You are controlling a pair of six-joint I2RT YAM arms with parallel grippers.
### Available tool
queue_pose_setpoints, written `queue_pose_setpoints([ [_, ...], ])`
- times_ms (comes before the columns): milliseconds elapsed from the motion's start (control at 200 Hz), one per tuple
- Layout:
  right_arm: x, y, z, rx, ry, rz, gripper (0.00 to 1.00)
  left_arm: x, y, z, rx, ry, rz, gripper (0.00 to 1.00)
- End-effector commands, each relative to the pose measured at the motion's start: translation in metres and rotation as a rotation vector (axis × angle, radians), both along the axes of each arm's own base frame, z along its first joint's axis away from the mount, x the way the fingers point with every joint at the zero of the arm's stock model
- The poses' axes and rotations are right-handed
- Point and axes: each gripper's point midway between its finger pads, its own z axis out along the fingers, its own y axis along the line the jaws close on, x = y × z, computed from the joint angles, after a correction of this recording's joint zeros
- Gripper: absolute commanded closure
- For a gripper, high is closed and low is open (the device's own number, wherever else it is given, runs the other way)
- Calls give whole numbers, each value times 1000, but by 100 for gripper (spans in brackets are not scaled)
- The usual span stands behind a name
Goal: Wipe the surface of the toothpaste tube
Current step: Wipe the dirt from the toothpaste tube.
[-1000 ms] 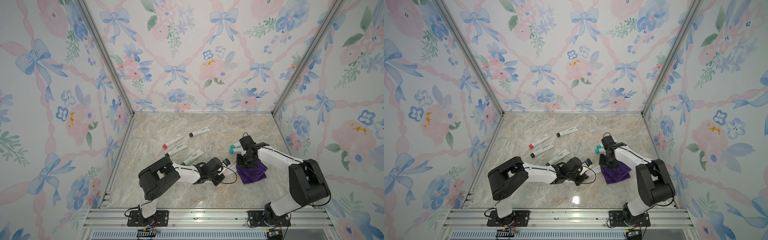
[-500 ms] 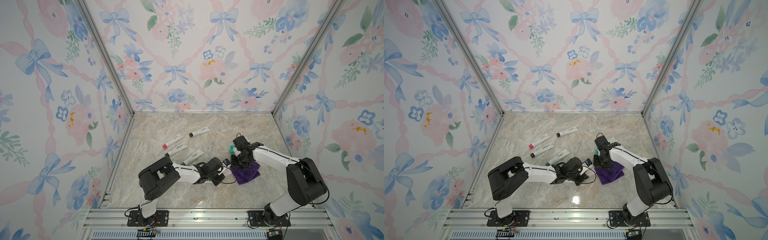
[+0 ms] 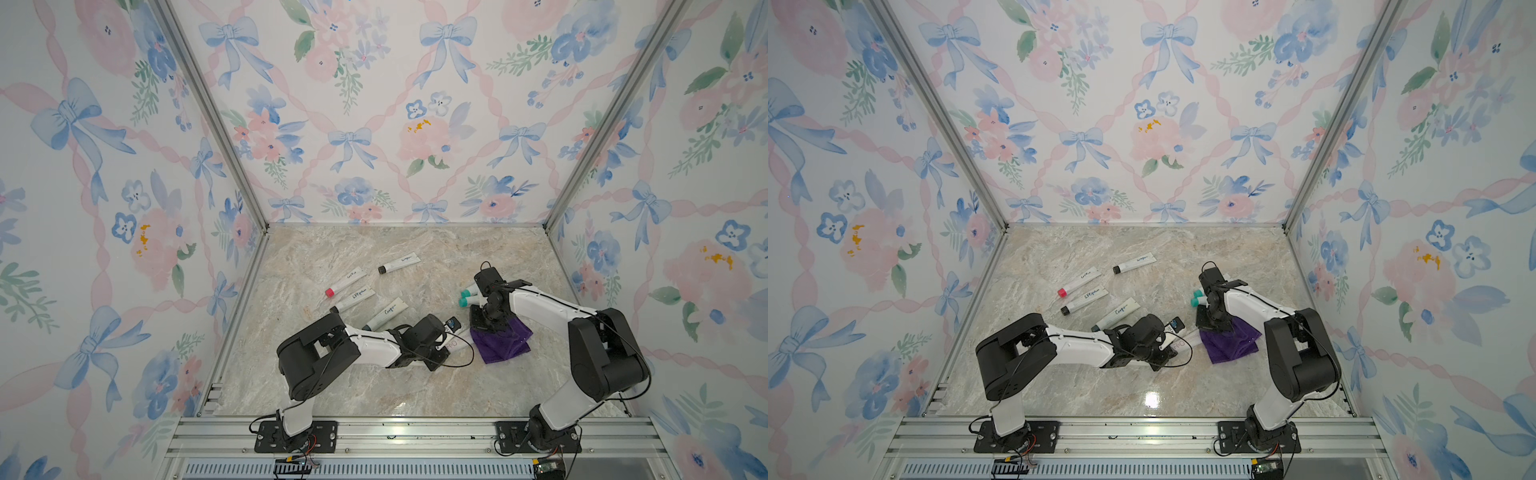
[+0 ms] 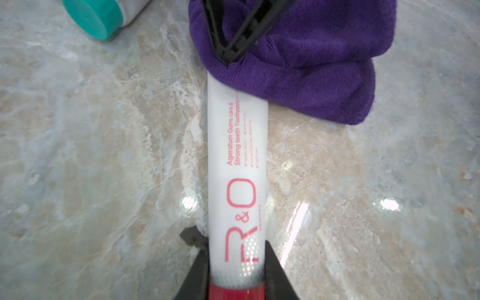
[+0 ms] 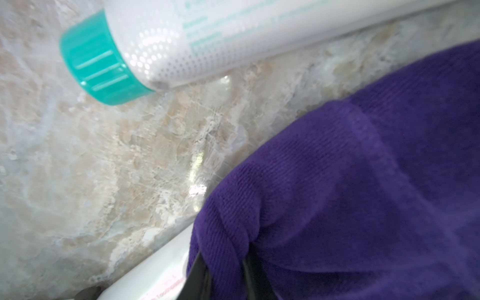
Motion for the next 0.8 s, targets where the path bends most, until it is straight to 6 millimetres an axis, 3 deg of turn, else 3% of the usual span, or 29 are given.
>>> queue_pose_setpoints([
  [0,-18,4,-12,-32,59,35,81,-3,8,-19,70,12,1,79],
  [150,-33,43,-9,60,74,97,81,-2,9,-20,71,13,2,79],
  [180,-34,52,0,89,52,111,81,-2,8,-19,71,12,2,79],
  [325,-42,68,4,146,53,133,80,-2,9,-21,74,13,3,79],
  [440,-40,53,-3,109,67,114,81,-2,9,-20,72,13,3,79],
  [690,-23,-1,-11,-11,72,29,81,-2,9,-19,71,12,3,79],
  [795,-20,-10,-10,-27,68,16,81,-2,9,-19,72,11,5,79],
])
